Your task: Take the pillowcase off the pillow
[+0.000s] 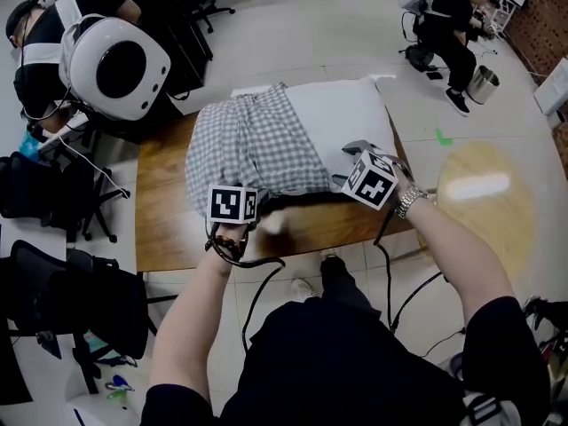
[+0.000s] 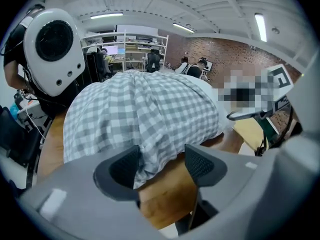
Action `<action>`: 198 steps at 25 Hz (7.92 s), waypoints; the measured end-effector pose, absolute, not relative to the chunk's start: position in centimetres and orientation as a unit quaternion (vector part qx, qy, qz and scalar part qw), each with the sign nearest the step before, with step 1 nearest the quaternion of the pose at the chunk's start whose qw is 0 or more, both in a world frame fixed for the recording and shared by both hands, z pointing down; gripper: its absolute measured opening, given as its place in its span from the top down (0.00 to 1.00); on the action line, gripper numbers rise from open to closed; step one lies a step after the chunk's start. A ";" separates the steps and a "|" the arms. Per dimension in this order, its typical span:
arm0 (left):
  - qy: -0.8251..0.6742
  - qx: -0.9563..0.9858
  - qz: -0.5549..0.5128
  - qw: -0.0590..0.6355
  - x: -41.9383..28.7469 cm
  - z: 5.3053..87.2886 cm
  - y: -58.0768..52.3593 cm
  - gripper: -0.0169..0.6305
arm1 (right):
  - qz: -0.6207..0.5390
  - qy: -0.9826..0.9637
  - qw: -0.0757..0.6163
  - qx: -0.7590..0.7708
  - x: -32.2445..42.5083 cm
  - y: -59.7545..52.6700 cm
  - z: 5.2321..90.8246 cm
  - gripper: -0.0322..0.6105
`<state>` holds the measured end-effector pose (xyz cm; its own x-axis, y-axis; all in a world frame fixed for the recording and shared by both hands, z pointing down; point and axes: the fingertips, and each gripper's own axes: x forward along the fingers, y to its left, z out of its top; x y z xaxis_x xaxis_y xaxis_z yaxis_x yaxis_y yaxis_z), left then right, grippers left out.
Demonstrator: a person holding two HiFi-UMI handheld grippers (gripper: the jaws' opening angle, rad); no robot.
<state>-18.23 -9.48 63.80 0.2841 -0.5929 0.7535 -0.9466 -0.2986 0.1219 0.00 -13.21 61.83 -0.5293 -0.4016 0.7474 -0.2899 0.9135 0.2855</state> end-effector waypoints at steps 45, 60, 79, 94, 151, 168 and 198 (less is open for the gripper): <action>-0.626 0.671 0.237 0.320 -31.4 64.2 -9.3 0.96 | -0.054 -0.827 0.473 0.298 8.3 -16.3 61.5 0.94; -0.597 0.695 0.253 0.312 -30.8 63.5 -9.1 0.89 | -0.020 -0.856 0.457 0.240 5.5 -14.8 62.0 0.82; -0.614 0.715 0.234 0.238 -31.1 55.6 -12.2 0.84 | -0.004 -0.883 0.413 0.223 2.7 -15.5 55.7 0.74; -0.553 0.755 0.284 0.207 -26.4 52.2 -21.1 0.76 | 0.011 -0.907 0.373 0.193 -1.0 -24.2 52.7 0.63; -0.373 0.688 0.472 0.405 -21.9 62.3 -42.5 0.96 | 0.196 -0.852 0.484 0.039 -6.2 -42.3 61.1 0.94; -0.454 0.660 0.443 0.403 -27.3 60.2 -39.0 0.96 | 0.170 -0.855 0.481 0.092 -2.0 -40.3 58.9 0.94; -0.505 0.710 0.360 0.335 -27.5 56.6 -35.0 0.88 | 0.086 -0.884 0.432 0.158 -1.1 -38.7 57.6 0.74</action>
<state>-27.47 -35.01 56.55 0.2314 -0.4754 0.8488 -0.9575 -0.2657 0.1122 -1.08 -38.70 57.60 -0.5777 -0.2045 0.7902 -0.3536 0.9353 -0.0164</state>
